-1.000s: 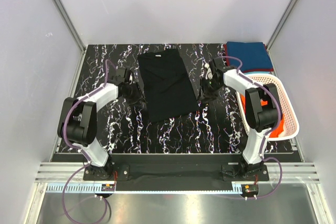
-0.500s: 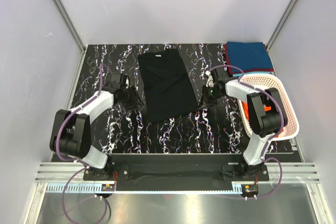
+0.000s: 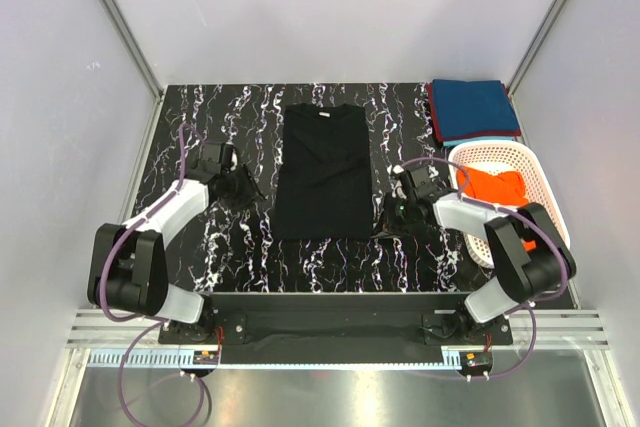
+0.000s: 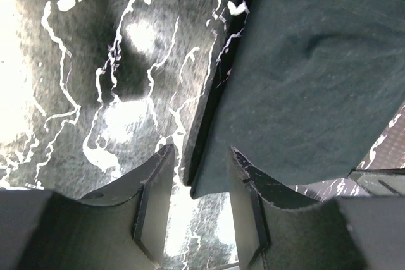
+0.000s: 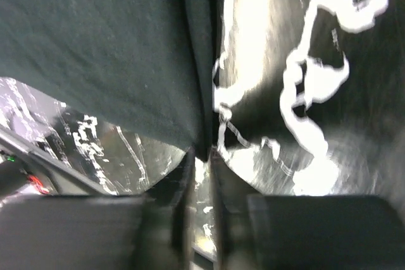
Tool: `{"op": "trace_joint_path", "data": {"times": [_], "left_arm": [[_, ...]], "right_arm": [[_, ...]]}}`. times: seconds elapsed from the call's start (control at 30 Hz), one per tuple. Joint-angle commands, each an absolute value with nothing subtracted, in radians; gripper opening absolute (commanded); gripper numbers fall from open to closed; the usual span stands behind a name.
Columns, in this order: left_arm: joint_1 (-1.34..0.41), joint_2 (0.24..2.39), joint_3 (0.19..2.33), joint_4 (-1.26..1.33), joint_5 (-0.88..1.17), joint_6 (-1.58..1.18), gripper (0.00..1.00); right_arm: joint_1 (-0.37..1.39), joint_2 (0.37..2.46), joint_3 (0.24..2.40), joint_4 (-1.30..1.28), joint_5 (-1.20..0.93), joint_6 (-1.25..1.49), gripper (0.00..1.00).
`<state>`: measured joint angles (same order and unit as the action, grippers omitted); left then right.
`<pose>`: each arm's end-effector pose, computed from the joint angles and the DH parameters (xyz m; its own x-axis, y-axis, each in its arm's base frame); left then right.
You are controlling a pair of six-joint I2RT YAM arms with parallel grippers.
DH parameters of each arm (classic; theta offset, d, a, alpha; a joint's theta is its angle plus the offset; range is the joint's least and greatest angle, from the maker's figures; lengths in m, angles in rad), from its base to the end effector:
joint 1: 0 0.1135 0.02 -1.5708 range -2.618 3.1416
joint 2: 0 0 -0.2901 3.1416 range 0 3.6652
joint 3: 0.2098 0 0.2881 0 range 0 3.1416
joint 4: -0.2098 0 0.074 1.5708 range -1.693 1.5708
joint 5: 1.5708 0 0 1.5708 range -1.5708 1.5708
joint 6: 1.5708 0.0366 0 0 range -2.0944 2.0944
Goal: Fold and stack the t-shirts
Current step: Fold the tshirt
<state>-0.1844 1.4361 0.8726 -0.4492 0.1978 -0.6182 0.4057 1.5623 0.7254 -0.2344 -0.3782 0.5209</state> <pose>0.3029 -0.0638 0.2080 -0.8430 -0.4208 -0.3350 -0.2534 0.8601 -0.4428 0.2727 0.1318 0.1397 -0.9630 0.0897 -0.2542 -0.0577 0.8525 0.5195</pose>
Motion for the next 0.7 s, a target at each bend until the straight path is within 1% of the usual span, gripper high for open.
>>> {"op": "trace_joint_path", "data": {"times": [0.0, 0.07, 0.1, 0.17, 0.2, 0.4, 0.5, 0.67], "left_arm": [[-0.189, 1.381, 0.851, -0.430, 0.222, -0.586, 0.42], [-0.198, 1.390, 0.847, -0.422, 0.245, -0.572, 0.42], [-0.201, 1.394, 0.845, -0.419, 0.256, -0.574, 0.42], [-0.202, 1.411, 0.847, -0.388, 0.261, -0.581, 0.42], [-0.199, 1.423, 0.859, -0.376, 0.261, -0.583, 0.42], [-0.175, 1.623, 1.095, -0.292, 0.376, -0.536, 0.43], [-0.169, 1.718, 1.173, -0.264, 0.429, -0.483, 0.43], [-0.167, 1.827, 1.261, -0.255, 0.440, -0.388, 0.43]], "right_arm": [[0.414, 1.436, 0.672, -0.189, -0.333, 0.613, 0.25], [0.414, 1.384, 0.669, -0.204, -0.322, 0.620, 0.34], [0.413, 1.352, 0.701, -0.222, -0.313, 0.600, 0.35], [0.410, 1.354, 0.751, -0.267, -0.299, 0.556, 0.36], [0.396, 1.368, 0.815, -0.278, -0.305, 0.498, 0.36], [0.330, 1.618, 1.090, -0.316, -0.359, 0.326, 0.38], [0.313, 1.681, 1.184, -0.319, -0.360, 0.254, 0.40], [0.299, 1.792, 1.287, -0.318, -0.405, 0.141, 0.43]]}}
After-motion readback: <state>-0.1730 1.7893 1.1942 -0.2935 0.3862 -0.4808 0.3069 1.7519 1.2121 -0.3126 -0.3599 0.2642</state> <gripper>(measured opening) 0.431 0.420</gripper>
